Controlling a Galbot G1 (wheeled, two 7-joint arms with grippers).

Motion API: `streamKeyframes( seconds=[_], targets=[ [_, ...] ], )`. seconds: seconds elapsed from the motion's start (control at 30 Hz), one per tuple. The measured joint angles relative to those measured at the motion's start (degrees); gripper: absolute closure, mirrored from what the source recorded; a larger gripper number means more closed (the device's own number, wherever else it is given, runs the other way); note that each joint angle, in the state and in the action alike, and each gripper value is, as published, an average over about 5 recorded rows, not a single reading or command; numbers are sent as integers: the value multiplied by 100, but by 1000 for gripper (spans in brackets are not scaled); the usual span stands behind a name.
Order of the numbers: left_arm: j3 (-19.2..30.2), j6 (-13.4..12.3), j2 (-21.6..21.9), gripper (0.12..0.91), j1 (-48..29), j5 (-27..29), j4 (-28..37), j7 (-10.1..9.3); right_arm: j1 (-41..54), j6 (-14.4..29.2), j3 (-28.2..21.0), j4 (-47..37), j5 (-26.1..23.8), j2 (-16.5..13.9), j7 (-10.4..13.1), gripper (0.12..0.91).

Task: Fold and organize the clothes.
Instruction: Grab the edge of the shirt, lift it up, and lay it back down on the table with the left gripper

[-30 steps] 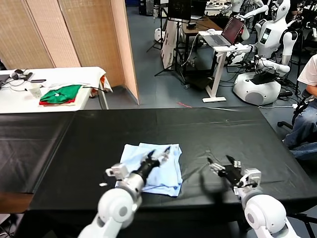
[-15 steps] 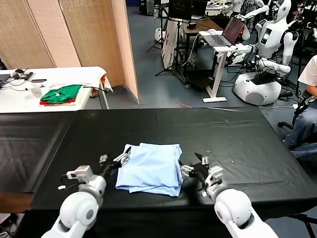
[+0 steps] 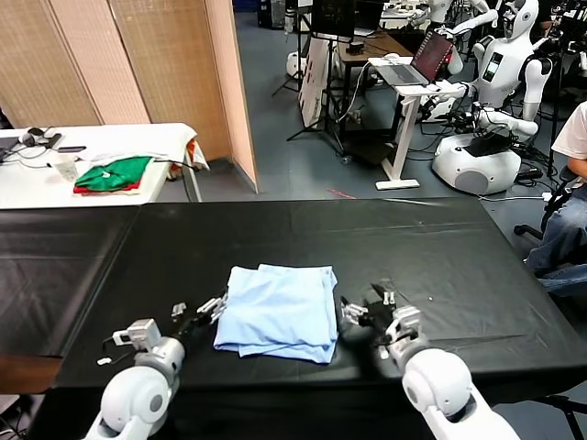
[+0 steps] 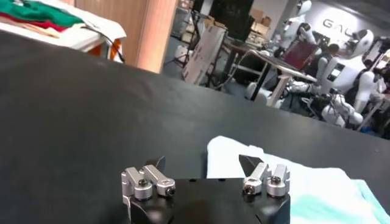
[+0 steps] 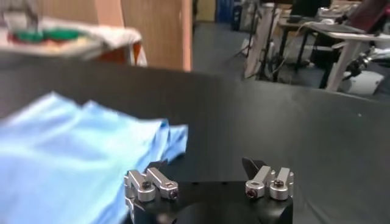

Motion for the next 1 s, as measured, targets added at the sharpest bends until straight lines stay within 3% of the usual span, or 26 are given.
streamKeyframes(
  seconds=[0.37,0.47,0.6,0.73,0.83,1.0],
  targets=[
    [86,-99,-258,127,64,-150,222,228,-54,0,396,156,107,-7,67,118],
    [115,-123,-320,181,103,-120,236,273,-60,0,423,147,108,-9,70,118],
    [161,-129,-396,389,140,-107,243,293,-53,0,431,135,107,0,70,118],
    [205,-116,-461,651,161,-118,250,298,-28,0,431,126,107,9,68,118],
    [214,-94,-485,793,160,-181,262,294,1,0,430,110,107,26,66,118],
    [205,-37,-454,868,136,-336,194,230,13,1,417,88,99,69,66,118]
  ],
)
